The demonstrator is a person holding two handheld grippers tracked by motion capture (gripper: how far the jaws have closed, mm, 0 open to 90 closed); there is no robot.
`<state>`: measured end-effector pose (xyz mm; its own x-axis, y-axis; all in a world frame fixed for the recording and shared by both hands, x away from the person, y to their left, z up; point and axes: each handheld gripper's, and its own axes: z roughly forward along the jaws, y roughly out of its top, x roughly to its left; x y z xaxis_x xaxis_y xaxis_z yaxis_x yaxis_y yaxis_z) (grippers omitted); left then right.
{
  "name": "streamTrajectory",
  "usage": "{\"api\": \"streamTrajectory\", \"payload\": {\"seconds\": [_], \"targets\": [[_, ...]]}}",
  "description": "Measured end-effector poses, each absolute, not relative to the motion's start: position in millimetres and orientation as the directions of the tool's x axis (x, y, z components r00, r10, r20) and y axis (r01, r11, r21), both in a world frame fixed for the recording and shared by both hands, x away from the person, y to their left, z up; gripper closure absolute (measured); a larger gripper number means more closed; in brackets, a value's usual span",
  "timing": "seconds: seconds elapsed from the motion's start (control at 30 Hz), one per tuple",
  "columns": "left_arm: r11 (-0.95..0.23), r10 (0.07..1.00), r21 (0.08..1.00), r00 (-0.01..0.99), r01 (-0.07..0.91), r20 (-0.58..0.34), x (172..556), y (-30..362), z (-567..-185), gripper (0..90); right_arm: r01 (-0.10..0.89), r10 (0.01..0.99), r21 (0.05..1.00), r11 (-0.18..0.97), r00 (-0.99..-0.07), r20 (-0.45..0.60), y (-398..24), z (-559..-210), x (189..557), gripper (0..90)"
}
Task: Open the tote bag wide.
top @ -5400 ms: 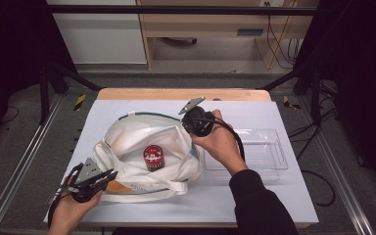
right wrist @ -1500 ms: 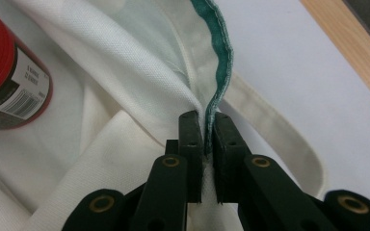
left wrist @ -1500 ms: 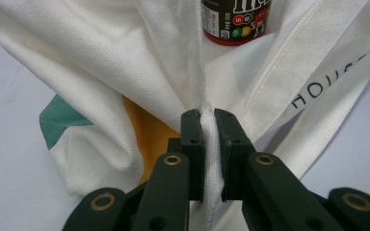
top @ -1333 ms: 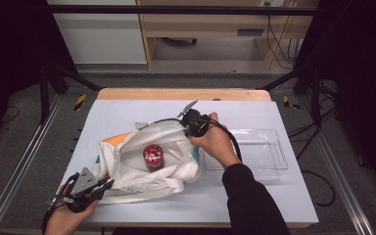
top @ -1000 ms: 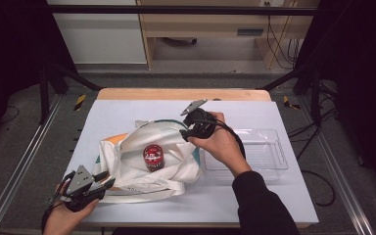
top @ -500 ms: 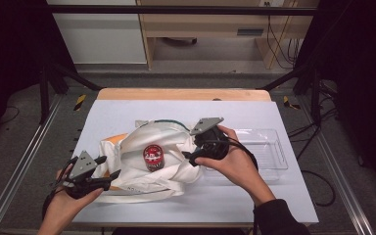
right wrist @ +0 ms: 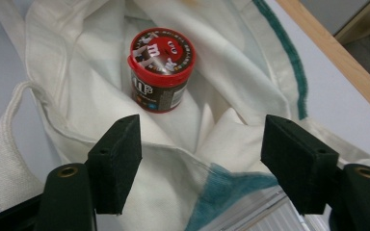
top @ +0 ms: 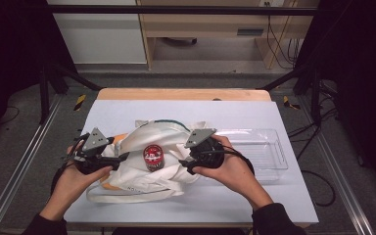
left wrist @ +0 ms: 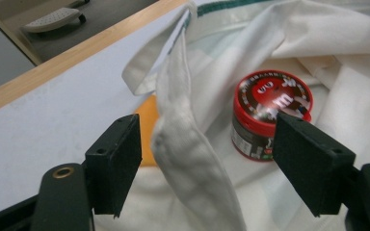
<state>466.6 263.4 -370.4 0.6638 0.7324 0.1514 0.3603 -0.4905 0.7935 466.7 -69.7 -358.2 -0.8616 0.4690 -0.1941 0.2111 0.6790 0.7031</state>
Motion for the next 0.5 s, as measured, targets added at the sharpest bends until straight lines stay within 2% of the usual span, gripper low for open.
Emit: {"api": "streamTrajectory", "payload": {"seconds": [0.1, 0.17, 0.3, 0.43, 0.47, 0.5], "targets": [[-0.463, 0.736, 0.807, 0.666, 0.367, 0.12, 475, 262, -367, 27.5, 0.209, 0.439, 0.674, 0.709, -0.878, -0.19, -62, -364, 467, 26.6], [-0.482, 0.726, 0.797, 0.675, 0.365, 0.13, 479, 260, -366, 29.6, 0.208, 0.416, 0.66, 0.722, -0.893, -0.174, -57, -370, 466, 24.3], [-0.498, 0.715, 0.79, 0.685, 0.358, 0.14, 484, 254, -368, 35.1, 0.204, 0.404, 0.653, 0.729, -0.899, -0.17, -55, -375, 465, 26.5], [-0.539, 0.699, 0.763, 0.695, 0.358, 0.168, 489, 249, -372, 51.7, 0.192, 0.386, 0.649, 0.736, -0.907, -0.17, -59, -379, 459, 37.3], [-0.544, 0.699, 0.76, 0.693, 0.356, 0.176, 489, 249, -373, 57.0, 0.182, 0.376, 0.648, 0.739, -0.91, -0.173, -60, -379, 458, 40.1], [-0.545, 0.703, 0.757, 0.689, 0.359, 0.179, 490, 250, -372, 66.0, 0.185, 0.38, 0.637, 0.748, -0.907, -0.183, -64, -381, 455, 45.7]]}}
